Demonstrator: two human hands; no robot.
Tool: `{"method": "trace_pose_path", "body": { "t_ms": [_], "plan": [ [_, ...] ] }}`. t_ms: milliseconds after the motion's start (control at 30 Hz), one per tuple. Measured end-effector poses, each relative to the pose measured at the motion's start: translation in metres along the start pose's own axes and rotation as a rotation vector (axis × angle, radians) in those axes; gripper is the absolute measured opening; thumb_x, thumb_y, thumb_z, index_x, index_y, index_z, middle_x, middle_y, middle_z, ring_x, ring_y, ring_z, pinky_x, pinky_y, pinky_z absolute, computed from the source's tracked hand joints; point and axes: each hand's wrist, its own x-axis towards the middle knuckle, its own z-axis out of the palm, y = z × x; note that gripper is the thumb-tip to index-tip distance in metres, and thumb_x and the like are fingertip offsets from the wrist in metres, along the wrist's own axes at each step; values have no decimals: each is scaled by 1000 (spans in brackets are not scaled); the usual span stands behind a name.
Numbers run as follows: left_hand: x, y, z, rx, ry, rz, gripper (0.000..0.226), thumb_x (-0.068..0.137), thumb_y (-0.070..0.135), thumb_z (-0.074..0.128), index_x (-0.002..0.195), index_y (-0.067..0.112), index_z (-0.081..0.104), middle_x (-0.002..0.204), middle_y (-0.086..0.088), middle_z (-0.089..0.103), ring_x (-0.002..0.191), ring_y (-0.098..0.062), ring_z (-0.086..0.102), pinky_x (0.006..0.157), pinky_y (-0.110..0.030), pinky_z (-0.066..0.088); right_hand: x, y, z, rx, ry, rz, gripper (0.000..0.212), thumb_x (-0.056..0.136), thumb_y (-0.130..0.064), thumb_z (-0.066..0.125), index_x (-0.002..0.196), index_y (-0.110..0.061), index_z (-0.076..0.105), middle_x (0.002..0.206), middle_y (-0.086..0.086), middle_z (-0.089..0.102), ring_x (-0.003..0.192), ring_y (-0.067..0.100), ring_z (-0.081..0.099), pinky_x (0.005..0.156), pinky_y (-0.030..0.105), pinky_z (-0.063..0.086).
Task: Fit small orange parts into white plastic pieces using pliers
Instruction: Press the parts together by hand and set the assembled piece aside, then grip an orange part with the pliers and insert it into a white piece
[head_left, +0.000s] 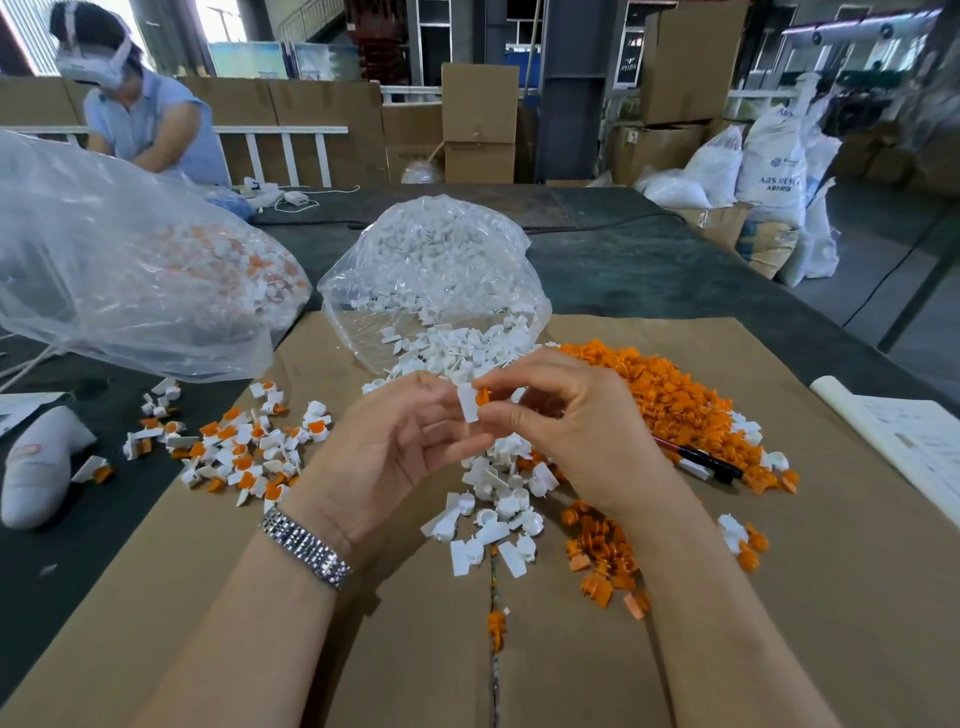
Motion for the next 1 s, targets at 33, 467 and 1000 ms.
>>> {"method": "trace_pose_path", "body": {
  "t_ms": [33, 467, 1000],
  "plan": [
    [0, 0, 0, 10, 7, 0, 25, 90, 17, 72, 101, -5, 67, 102, -25, 73, 90, -30, 75, 78, -32, 62, 0, 0, 1, -27, 0, -1, 22, 85, -18, 79, 108, -18, 79, 95, -8, 69, 76, 8, 60, 73, 20, 51],
    [2, -3, -2, 119, 150, -28, 8, 76, 5, 77, 76, 3, 69, 82, -19, 69, 77, -27, 75, 66, -25, 61, -1, -2, 3, -95, -94, 51, 28, 86, -30, 79, 114, -28, 75, 99, -12, 67, 84, 9, 63, 76, 24, 55],
    [3, 0, -4, -27, 230, 58, 28, 77, 10, 77, 98, -4, 66, 108, -26, 74, 94, -31, 77, 63, -21, 60, -5, 19, -36, -837, -129, 785, 45, 86, -50, 73, 112, -17, 58, 115, 2, 55, 112, 26, 55, 103, 53, 36]
  ]
}}
